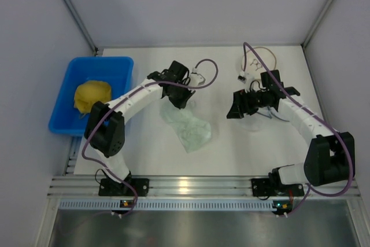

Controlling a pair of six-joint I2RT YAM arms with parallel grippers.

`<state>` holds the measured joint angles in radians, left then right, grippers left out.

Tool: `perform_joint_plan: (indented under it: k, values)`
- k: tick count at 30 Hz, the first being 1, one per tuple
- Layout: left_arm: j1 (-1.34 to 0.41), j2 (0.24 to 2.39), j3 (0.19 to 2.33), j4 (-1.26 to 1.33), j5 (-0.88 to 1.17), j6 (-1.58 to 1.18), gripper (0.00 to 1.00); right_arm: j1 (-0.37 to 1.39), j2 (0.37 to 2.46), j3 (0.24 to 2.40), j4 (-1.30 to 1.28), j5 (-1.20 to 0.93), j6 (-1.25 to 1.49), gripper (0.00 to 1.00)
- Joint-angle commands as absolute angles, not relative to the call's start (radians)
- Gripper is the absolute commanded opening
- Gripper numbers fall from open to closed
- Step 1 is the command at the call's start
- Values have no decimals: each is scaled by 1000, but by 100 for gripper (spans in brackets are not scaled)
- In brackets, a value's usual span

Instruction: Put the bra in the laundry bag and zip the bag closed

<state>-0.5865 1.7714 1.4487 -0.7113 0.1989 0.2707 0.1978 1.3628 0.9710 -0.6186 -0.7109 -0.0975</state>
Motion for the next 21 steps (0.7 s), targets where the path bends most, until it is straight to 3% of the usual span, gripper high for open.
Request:
perform_joint_plan:
  k: [1,4,10,16,21]
  values:
    - [-583,1740,1364,-759,241,318,0,186,1371,1016,-612,-747,-100,76]
    - [-581,1749,1339,-758,262,305,3,190,1381,997,-588,-759,-81,76]
    - [-531,1730,1362,-696,337,203,36,195,1390,983,-589,-770,-81,76]
    - [-338,1639,1375,-773,399,159,42,209,1384,960,-598,-784,-81,75]
    - [-262,1556,1127,-839,347,181,40,248,1391,908,-549,-779,-60,75]
